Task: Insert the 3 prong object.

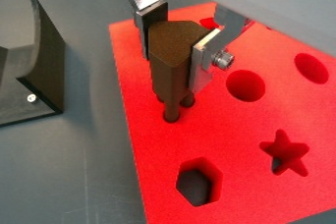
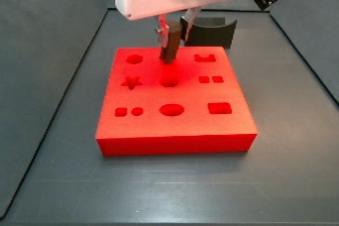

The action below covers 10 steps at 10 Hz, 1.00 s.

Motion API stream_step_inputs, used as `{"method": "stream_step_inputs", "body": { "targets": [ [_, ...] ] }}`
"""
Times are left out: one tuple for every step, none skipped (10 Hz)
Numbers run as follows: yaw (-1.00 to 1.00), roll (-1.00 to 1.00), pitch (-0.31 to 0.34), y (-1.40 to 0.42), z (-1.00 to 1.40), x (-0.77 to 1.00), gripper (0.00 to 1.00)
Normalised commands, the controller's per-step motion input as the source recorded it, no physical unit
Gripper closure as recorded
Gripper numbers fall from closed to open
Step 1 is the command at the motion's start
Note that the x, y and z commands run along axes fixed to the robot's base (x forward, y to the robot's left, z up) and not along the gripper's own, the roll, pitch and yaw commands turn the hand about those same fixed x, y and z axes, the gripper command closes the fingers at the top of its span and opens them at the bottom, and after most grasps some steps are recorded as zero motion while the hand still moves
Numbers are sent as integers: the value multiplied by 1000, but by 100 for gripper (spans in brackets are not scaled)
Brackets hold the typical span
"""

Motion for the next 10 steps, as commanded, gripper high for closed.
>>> {"method": "stream_step_inputs", "body": {
  "targets": [
    [0,-337,-100,57,-266,0,100],
    [0,-253,-47,57,-151,0,100],
    [0,-17,0,0,0,0,100],
    [0,0,0,-9,-37,0,100],
    [0,-56,-44,0,-311,0,100],
    [0,-80,-120,0,-597,-69,100],
    [0,-80,-166,0,-817,-86,100],
    [0,-79,-173,0,-811,-74,100],
    [0,-7,0,0,0,0,100],
    [0,0,0,0,0,0,100]
  ]
}}
